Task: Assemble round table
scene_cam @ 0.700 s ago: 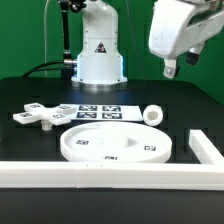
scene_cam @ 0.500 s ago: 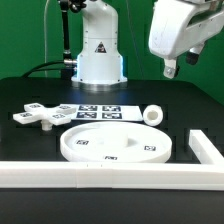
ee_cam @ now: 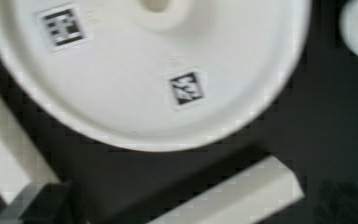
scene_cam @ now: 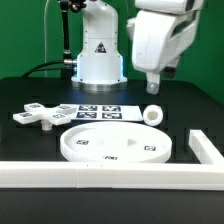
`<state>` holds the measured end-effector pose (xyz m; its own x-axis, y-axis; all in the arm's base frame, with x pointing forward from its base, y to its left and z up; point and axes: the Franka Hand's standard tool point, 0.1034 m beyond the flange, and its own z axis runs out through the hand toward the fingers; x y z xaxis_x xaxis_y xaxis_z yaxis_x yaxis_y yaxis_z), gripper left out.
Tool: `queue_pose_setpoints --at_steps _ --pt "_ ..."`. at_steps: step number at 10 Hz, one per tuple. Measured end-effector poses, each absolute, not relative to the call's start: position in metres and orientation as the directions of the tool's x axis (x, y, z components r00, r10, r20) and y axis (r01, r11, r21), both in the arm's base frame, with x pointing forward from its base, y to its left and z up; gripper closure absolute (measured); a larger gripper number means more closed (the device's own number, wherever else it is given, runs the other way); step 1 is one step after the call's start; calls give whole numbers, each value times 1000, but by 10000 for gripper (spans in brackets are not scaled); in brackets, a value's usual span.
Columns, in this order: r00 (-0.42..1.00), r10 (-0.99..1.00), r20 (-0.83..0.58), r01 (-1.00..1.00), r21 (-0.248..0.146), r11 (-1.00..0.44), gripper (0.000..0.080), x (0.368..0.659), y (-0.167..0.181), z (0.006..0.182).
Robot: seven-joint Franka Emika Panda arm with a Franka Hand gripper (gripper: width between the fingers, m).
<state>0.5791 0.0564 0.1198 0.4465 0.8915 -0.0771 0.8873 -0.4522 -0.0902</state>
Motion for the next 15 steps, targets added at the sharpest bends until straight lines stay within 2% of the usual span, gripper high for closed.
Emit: queue_pose_setpoints --at_steps 2,5,6,7,10,13,15 --pt "408 911 -64 906 -94 -412 150 584 41 107" --pt "410 910 -63 906 -93 -414 150 584 43 108" --pt "375 926 -52 922 -85 -378 150 586 39 105" --pt "259 966 -7 965 -43 -259 150 587 25 96" --pt "200 980 8 979 -41 -200 150 573 -7 71" --pt "207 978 5 977 -44 -207 150 572 -7 70" --pt "220 976 6 974 -52 -219 150 561 -6 59"
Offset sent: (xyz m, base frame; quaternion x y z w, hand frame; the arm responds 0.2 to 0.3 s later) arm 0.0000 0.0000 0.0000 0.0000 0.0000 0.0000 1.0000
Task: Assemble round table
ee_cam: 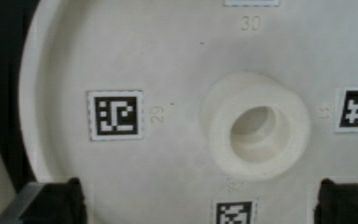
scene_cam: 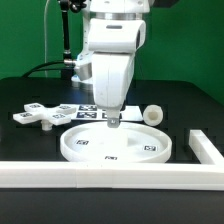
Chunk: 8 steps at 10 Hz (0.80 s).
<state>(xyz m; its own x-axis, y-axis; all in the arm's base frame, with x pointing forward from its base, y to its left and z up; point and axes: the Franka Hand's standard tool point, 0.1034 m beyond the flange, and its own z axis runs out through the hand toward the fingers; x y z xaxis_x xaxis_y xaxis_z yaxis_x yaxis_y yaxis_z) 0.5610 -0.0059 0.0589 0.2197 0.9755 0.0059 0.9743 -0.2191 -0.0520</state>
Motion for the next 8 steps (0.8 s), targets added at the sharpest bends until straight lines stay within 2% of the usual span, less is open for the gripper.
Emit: queue_pose_setpoints --at_steps 4,8 --pt "223 975 7 972 -73 -222 150 546 -7 36" --pt "221 975 8 972 -84 -220 150 545 -5 28"
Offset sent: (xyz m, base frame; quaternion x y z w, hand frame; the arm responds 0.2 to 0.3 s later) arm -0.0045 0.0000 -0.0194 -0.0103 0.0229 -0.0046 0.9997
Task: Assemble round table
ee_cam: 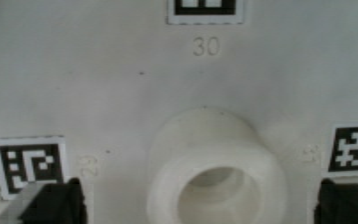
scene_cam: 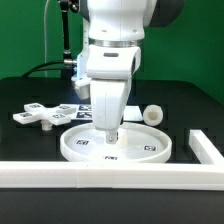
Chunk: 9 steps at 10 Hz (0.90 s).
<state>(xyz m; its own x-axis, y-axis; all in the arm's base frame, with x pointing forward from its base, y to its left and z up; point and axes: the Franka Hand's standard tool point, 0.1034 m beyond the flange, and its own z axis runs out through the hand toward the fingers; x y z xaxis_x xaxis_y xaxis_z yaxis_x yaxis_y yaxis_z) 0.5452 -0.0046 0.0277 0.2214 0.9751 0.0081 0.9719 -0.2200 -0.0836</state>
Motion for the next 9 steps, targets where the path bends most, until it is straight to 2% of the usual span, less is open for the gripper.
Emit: queue_pose_setpoints --at_steps 5,6,7,8,9 --pt "226 974 12 971 -80 -224 150 544 -8 14" --pt "226 974 12 971 -80 -225 270 544 -8 14" --pt "226 974 12 971 -81 -225 270 544 -8 14" --pt "226 974 12 971 -80 -225 393 544 -8 14" --pt "226 974 12 971 -80 -225 392 544 -8 14"
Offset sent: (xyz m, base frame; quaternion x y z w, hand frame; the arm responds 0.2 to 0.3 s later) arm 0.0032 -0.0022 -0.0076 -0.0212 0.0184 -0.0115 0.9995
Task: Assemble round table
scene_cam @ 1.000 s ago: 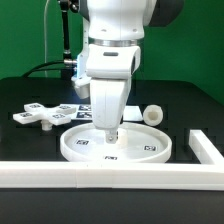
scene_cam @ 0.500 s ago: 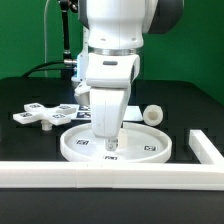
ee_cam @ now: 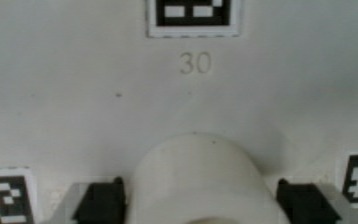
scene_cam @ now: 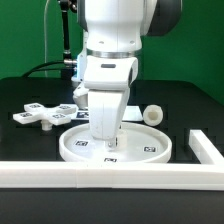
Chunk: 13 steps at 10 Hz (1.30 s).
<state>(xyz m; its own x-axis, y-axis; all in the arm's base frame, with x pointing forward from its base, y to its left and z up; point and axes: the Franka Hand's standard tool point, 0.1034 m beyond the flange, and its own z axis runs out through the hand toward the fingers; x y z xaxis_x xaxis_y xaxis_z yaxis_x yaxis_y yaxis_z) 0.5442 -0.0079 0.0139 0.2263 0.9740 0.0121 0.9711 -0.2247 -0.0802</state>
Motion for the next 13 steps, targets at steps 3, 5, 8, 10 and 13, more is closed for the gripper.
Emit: queue_pose_setpoints --at_steps 3,5,8,10,13 --pt "226 974 12 971 -80 -225 392 544 -8 14" --pt "228 974 12 971 -80 -226 392 545 -7 14" --pt "226 974 20 972 -78 -224 390 555 13 14" --pt "224 974 28 972 -70 -222 390 562 26 14" --pt "222 975 29 973 -77 -219 390 566 33 14"
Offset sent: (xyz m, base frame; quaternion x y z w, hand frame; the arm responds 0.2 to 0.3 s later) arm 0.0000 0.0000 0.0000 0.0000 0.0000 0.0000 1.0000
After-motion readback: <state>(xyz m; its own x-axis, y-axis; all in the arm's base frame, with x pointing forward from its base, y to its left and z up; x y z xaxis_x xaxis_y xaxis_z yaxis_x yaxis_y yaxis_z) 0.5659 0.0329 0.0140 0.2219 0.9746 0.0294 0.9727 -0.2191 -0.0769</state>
